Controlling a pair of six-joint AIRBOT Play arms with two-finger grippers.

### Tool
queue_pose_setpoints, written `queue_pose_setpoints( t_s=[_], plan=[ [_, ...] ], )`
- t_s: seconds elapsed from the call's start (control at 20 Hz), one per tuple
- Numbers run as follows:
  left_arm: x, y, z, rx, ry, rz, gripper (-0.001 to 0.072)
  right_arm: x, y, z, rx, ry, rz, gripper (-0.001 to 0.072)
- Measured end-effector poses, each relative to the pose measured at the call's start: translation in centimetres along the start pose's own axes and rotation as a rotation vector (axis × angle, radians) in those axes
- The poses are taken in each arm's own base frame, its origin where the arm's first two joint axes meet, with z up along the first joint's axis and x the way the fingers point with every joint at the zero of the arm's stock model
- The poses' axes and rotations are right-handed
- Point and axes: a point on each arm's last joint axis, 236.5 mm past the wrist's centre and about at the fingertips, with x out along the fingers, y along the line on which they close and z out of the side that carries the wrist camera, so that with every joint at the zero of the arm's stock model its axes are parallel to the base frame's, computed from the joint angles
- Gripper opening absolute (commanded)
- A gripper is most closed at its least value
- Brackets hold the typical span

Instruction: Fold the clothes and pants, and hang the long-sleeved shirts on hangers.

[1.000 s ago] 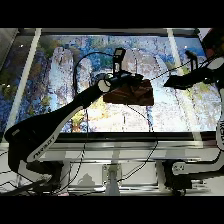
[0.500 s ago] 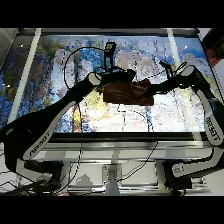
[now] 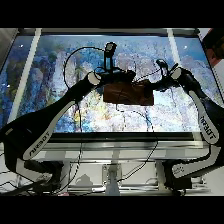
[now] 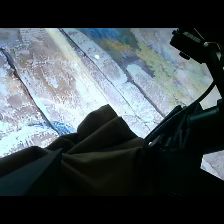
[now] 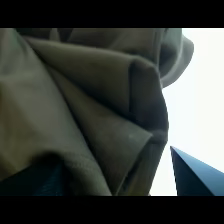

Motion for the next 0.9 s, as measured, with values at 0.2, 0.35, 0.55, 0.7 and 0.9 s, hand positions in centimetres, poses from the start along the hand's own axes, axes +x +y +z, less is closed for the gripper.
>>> queue_pose_setpoints(
  t_s=[0.2,0.35,0.55,0.7,0.9],
  plan=[
    [0.0,0.0,0.0,0.0,0.001,0.0,0.0678,-0.3,-1.0,1.2,0.073,-0.039,-0.003,0.0657],
    [0.0,0.0,0.0,0.0,0.001,-0.001,0.0678,0.5,-2.5,0.0,0.198,0.0,0.03,0.0615],
    [0.0,0.0,-0.1,0.0,0.002,-0.001,0.0678,2.9,-1.1,-3.1,0.391,0.137,0.236,0.0616],
    [0.0,0.0,0.0,0.0,0.001,-0.001,0.0678,3.9,2.5,-3.7,0.484,0.201,0.441,0.062],
    [0.0,0.0,0.0,0.0,0.001,-0.001,0.0678,5.1,5.1,-1.9,0.503,0.162,0.524,0.0604]
  ],
)
